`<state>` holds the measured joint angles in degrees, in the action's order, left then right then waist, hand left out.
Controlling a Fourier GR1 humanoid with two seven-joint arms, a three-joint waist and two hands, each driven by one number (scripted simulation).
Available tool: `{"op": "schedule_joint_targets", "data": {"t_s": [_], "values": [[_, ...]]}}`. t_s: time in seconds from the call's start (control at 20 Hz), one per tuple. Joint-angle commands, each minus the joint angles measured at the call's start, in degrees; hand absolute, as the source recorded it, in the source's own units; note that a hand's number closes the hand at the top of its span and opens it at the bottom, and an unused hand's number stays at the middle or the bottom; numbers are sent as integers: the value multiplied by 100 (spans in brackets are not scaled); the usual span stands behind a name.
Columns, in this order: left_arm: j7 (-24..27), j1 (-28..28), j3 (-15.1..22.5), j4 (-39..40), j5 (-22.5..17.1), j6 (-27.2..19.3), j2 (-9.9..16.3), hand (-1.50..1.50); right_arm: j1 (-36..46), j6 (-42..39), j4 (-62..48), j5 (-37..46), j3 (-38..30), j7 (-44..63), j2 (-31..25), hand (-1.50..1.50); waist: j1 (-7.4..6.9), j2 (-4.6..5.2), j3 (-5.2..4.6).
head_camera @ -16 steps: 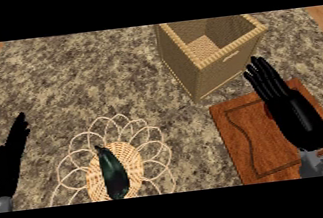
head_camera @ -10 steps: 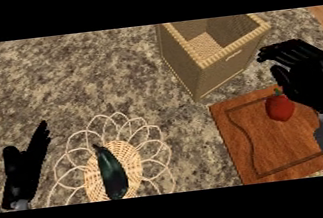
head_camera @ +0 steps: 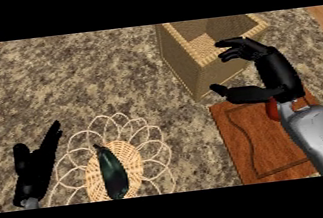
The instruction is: Pick the bell pepper from the cutting board and place it in the basket
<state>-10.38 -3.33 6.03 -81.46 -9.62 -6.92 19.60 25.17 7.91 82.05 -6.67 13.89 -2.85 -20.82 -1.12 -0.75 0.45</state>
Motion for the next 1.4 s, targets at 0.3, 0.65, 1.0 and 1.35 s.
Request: {"op": "schedule_joint_targets", "data": {"t_s": [0.3, 0.65, 1.0, 1.35], "values": [[-408, -355, 41, 274, -144, 52, -137, 0, 981, -129, -17, 2262, 549, 2706, -2052, -150, 229, -2, -95], [-260, -419, 103, 255, -49, 69, -232, 0, 2076, -2737, 616, 1346, 348, 4128, -3338, -150, 226, 9, -78], [-342, -473, 164, 189, 51, 53, -276, 0, 2439, -4787, 690, -226, 210, 5126, -3840, -150, 239, 31, -68], [-291, -469, -104, 158, -79, 226, -163, 0, 2331, -5372, 725, -941, -41, 5515, -4299, -150, 171, 47, -55]]}}
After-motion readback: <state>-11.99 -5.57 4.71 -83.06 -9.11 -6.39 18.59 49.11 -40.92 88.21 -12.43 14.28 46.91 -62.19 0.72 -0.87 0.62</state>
